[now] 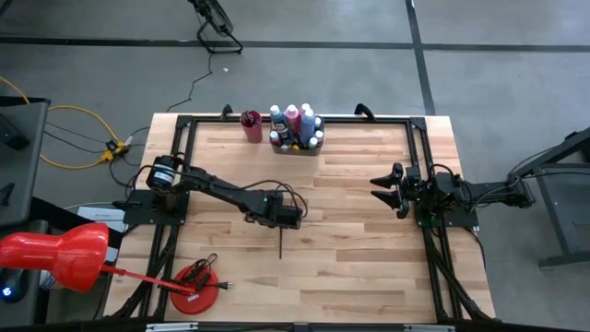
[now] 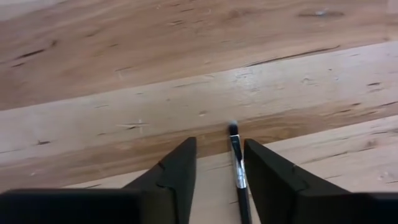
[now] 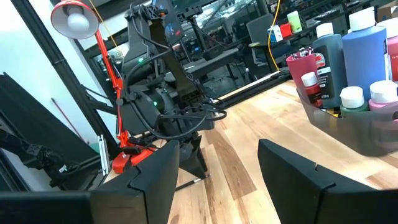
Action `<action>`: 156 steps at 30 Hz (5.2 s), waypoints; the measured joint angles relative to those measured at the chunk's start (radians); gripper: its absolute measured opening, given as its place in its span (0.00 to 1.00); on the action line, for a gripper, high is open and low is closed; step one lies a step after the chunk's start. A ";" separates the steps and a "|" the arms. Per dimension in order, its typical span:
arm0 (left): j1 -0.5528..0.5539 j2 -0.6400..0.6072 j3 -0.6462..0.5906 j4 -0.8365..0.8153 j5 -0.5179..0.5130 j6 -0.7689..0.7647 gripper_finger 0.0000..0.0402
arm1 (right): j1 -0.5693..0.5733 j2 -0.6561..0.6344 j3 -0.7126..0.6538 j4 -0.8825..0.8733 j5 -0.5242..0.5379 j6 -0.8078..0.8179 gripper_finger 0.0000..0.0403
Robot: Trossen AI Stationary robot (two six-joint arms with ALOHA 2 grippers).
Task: Pick & Place Paint Supplies
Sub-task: Put the black paint brush into the pink cup, then return to Home Position
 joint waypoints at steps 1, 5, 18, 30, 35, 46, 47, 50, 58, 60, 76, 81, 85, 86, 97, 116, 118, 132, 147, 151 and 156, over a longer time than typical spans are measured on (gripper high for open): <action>0.000 0.000 0.000 -0.002 0.004 0.000 0.31 | 0.000 0.000 0.000 0.000 0.000 0.000 0.53; 0.000 0.001 -0.001 -0.005 0.020 0.020 0.25 | 0.000 0.000 0.000 0.000 0.000 0.000 0.53; 0.001 0.001 -0.002 -0.025 0.063 0.053 0.09 | 0.000 0.000 0.000 0.000 0.000 0.000 0.53; -0.001 0.001 -0.001 0.015 0.058 0.150 0.00 | 0.000 0.000 0.000 0.000 0.000 0.000 0.53; -0.003 -0.030 -0.005 0.045 -0.023 0.245 0.00 | 0.000 0.000 0.000 0.000 0.000 0.000 0.53; -0.015 -0.175 -0.005 0.076 -0.299 0.447 0.00 | 0.000 0.000 0.000 -0.001 0.000 0.000 0.53; -0.015 -0.195 -0.004 0.082 -0.329 0.492 0.00 | 0.000 0.000 0.000 -0.001 0.000 0.000 0.53; -0.007 -0.259 -0.004 0.072 -0.426 0.617 0.00 | 0.000 0.000 0.000 -0.001 0.000 0.000 0.53; 0.097 -0.450 -0.017 0.086 -0.611 0.952 0.00 | 0.000 0.000 0.000 0.001 0.000 0.000 0.53; 0.152 -0.501 -0.047 0.144 -0.590 1.061 0.00 | 0.000 0.000 0.000 -0.001 0.000 0.000 0.53; 0.584 -0.752 -0.287 0.638 -0.111 1.719 0.00 | 0.000 0.000 0.000 0.000 0.000 0.000 0.53; 0.706 -0.795 -0.332 0.726 0.030 1.763 0.00 | 0.000 0.000 0.000 0.000 0.000 0.000 0.53; 0.812 -0.807 -0.403 0.828 0.162 1.763 0.00 | 0.000 0.000 0.000 0.000 0.000 0.000 0.53; 0.836 -0.807 -0.425 0.869 0.195 1.762 0.00 | 0.000 0.000 0.000 0.000 0.000 0.000 0.53; 1.023 -0.808 -0.666 1.243 0.390 1.690 0.00 | 0.000 0.000 0.000 0.000 0.000 0.000 0.53; 1.047 -0.795 -0.758 1.320 0.386 1.678 0.40 | 0.000 0.000 0.000 0.000 0.000 0.000 0.53; 1.047 -0.795 -0.758 1.328 0.397 1.675 0.47 | 0.000 0.000 0.000 0.000 0.000 0.000 0.53; 0.777 -0.814 -0.885 1.870 0.691 1.519 0.56 | 0.000 0.000 0.000 0.000 0.000 0.000 0.53; 0.510 -1.381 -1.169 1.336 0.607 1.518 0.56 | 0.000 0.000 0.000 0.000 0.000 0.000 0.53; 0.442 -1.548 -1.169 1.116 0.579 1.591 0.56 | 0.000 0.000 0.000 0.000 0.000 0.000 0.53; 0.397 -1.741 -1.169 0.864 0.512 1.699 0.56 | 0.000 0.000 0.000 0.000 0.000 0.000 0.53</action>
